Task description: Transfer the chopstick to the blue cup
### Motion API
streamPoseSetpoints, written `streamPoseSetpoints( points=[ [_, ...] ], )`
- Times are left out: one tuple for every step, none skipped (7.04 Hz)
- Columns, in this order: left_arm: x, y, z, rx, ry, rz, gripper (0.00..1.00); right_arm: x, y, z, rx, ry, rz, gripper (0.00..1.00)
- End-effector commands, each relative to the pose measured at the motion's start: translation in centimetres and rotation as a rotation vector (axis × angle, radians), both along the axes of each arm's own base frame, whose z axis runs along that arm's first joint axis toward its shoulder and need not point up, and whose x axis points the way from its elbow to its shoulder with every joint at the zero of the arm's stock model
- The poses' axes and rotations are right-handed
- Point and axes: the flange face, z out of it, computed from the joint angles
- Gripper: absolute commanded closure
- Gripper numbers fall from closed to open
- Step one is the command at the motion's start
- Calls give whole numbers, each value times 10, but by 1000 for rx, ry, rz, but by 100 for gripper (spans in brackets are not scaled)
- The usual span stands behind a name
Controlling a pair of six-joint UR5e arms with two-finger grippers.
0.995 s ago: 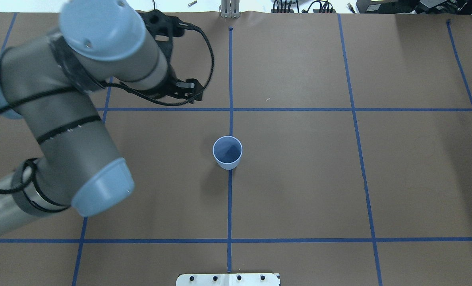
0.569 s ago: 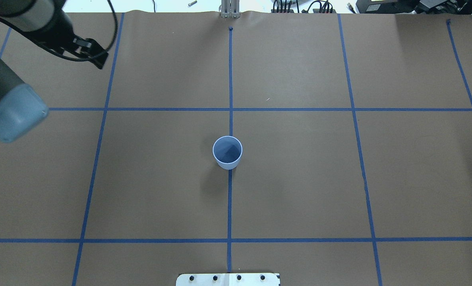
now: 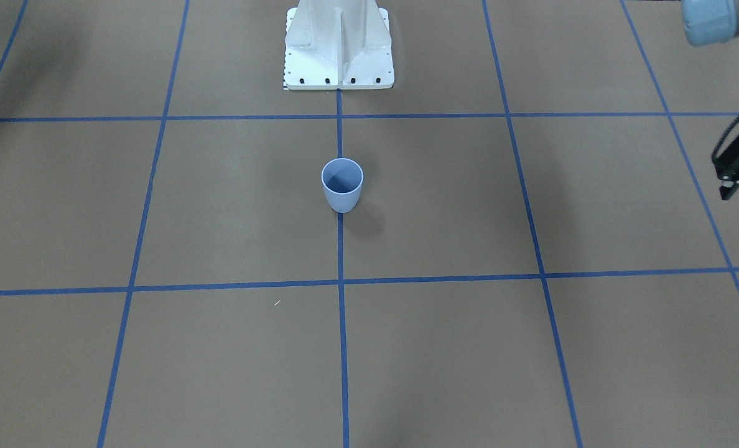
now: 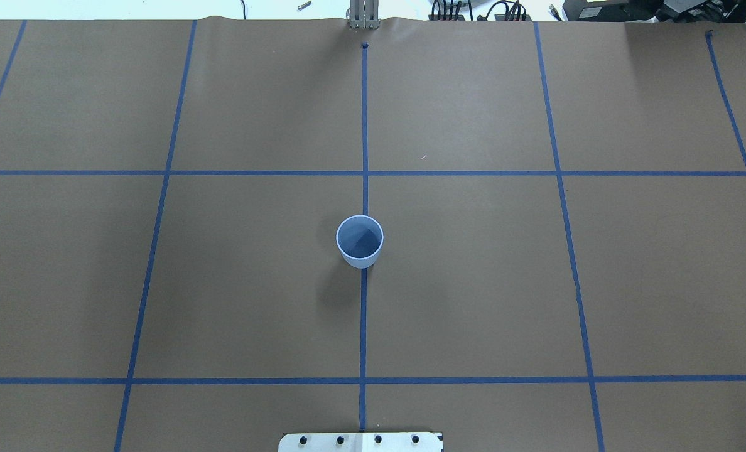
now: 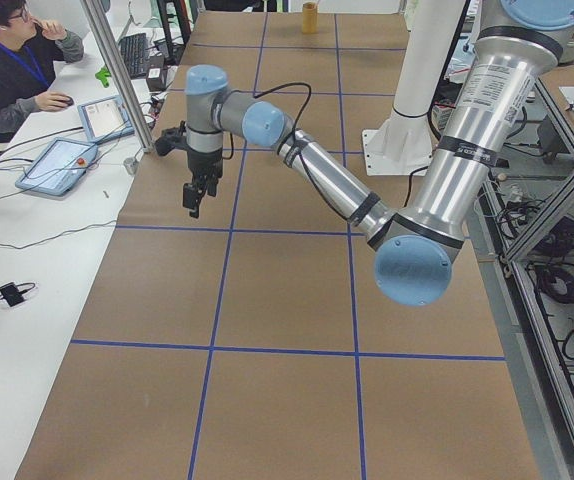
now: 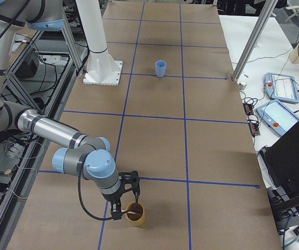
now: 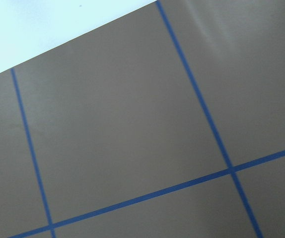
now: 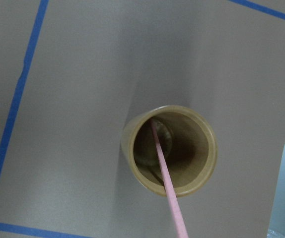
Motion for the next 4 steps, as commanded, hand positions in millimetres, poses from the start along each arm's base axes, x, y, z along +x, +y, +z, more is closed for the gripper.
streamPoseSetpoints(
  points=[
    [-52, 14, 129, -134, 5, 40, 2, 7, -17, 3, -57, -16, -1, 4],
    [-56, 37, 161, -94, 10, 39, 2, 10, -29, -5, -75, -20, -1, 8],
    [-57, 53, 185, -78, 14, 36, 2, 12, -35, -7, -98, -22, -2, 10],
    [-58, 63, 194, -76, 14, 36, 2, 12, -30, -1, -120, -17, -4, 11]
  ],
)
